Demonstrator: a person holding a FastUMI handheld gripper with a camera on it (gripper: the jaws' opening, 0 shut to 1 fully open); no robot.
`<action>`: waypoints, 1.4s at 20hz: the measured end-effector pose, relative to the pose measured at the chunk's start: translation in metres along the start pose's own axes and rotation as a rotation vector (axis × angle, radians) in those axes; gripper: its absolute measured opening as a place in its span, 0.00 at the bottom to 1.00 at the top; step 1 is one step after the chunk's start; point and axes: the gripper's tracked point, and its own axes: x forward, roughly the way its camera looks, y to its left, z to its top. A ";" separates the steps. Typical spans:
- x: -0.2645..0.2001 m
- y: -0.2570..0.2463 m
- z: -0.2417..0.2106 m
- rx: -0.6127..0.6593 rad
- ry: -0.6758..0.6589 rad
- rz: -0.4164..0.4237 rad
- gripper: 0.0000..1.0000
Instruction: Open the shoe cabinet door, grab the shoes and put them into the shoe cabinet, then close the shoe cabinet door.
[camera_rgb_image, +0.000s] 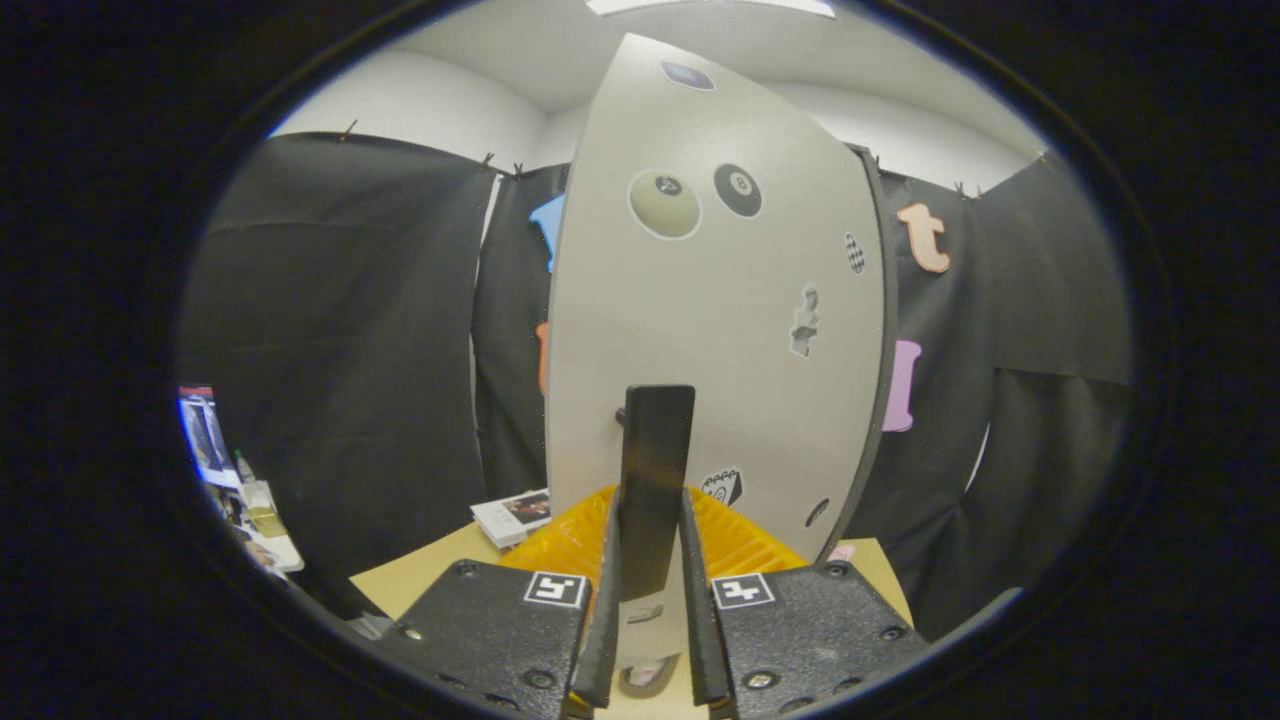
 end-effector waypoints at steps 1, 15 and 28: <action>-0.002 -0.003 0.000 -0.001 -0.001 -0.006 0.33; -0.031 -0.037 -0.007 0.076 -0.012 -0.078 0.18; -0.061 -0.151 -0.015 0.112 -0.075 -0.242 0.04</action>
